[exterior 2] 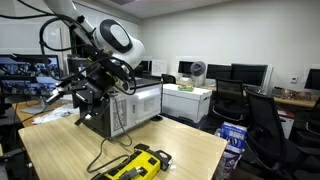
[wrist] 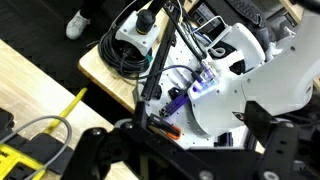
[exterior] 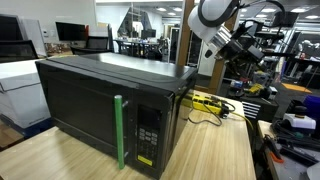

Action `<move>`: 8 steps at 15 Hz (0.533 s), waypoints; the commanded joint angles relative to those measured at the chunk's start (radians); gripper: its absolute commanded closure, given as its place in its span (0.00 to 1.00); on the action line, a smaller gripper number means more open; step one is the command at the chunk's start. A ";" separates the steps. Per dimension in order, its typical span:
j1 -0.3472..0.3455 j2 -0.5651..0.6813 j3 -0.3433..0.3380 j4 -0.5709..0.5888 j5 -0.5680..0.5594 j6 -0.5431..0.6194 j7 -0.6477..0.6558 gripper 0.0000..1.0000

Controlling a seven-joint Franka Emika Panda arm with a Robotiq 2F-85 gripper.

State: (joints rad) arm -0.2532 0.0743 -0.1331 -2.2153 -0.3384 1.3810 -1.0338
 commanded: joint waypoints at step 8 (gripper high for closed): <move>0.035 -0.005 -0.013 0.050 -0.002 -0.007 -0.169 0.00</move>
State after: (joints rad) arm -0.2306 0.0692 -0.1332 -2.1669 -0.3408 1.3752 -1.2022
